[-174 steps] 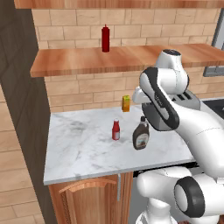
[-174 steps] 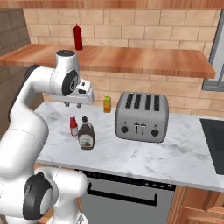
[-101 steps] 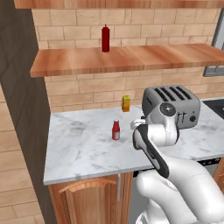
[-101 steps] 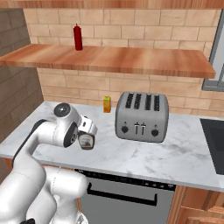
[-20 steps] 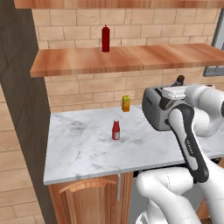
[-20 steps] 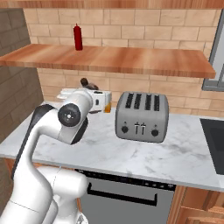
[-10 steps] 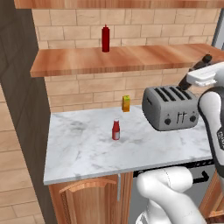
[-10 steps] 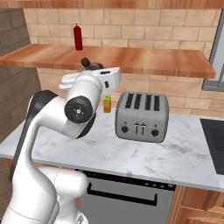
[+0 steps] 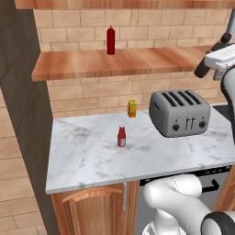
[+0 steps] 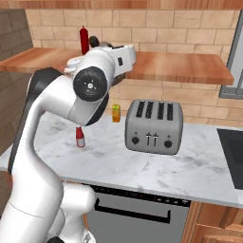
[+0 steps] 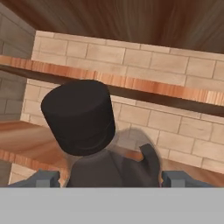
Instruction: Pick the syrup bottle and ketchup from the counter and place them in the cabinet.
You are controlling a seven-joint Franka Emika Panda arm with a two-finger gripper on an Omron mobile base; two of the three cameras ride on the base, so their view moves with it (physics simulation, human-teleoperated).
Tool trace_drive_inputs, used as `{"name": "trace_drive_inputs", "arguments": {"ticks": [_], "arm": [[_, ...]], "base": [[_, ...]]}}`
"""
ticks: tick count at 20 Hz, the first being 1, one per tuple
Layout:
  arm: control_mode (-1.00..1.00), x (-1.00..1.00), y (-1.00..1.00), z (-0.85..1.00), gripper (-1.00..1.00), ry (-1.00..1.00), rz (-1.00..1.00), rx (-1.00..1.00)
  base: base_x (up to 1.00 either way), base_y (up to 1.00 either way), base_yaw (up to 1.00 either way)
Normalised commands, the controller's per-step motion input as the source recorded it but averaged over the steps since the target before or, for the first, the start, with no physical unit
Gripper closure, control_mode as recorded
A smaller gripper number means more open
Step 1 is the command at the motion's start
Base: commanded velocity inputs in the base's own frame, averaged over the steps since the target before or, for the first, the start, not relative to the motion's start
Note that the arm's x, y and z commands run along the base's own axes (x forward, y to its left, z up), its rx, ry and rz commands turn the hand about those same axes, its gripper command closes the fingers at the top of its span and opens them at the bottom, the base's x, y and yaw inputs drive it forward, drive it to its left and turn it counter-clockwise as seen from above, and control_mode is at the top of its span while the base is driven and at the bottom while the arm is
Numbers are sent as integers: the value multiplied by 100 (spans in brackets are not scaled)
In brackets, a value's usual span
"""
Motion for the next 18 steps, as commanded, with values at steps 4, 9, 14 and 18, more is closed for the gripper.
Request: {"name": "trace_drive_inputs", "arguments": {"ticks": [4, 9, 14, 18], "arm": [[-100, 54, 4, 32, 100, 7, 0, 0], [-100, 54, 0, 8, 100, 10, -5, 0], [-100, 43, -9, 0, 100, 10, -9, 0], [-100, 30, -13, 0, 100, 5, -12, 3]], "base": [[0, 0, 0], [0, 0, 0], [0, 0, 0], [0, 0, 0]]}}
